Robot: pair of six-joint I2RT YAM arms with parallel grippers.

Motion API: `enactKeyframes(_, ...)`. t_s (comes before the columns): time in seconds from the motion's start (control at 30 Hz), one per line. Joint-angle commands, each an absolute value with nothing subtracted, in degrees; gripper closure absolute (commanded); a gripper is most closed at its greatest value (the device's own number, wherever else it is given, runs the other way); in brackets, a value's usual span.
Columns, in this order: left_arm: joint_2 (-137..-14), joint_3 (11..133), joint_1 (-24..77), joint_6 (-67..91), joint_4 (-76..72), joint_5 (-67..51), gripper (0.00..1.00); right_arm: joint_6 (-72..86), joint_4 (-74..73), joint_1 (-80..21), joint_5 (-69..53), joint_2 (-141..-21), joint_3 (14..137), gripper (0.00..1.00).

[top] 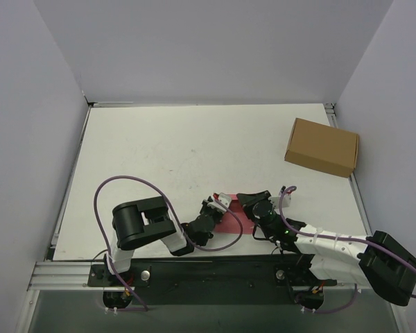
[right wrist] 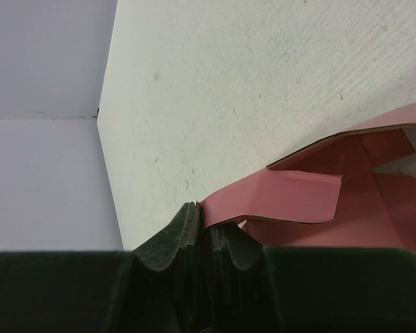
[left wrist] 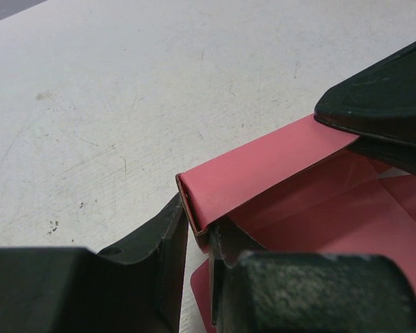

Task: Fold the paper box

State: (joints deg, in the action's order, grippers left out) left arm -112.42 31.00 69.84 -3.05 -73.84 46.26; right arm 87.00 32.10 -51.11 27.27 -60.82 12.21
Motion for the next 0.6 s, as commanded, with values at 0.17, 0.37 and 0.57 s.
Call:
enactKeyframes(0.17, -102.5, 27.43, 65.32, 1.56, -57.44, 45.02, 1.0, 74.11, 11.53, -51.59, 29.0, -52.75, 17.21, 0.5)
enactKeyframes(0.37, -85.11, 25.31, 58.54, 13.7, -32.9, 27.18, 1.0, 60.23, -4.12, -51.59, 26.29, -38.69, 21.97, 0.34)
enactKeyframes(0.57, -75.96, 26.63, 52.3, 19.25, -17.68, 8.28, 1.0, 43.61, -12.12, -51.59, 20.66, -34.45, 25.04, 0.31)
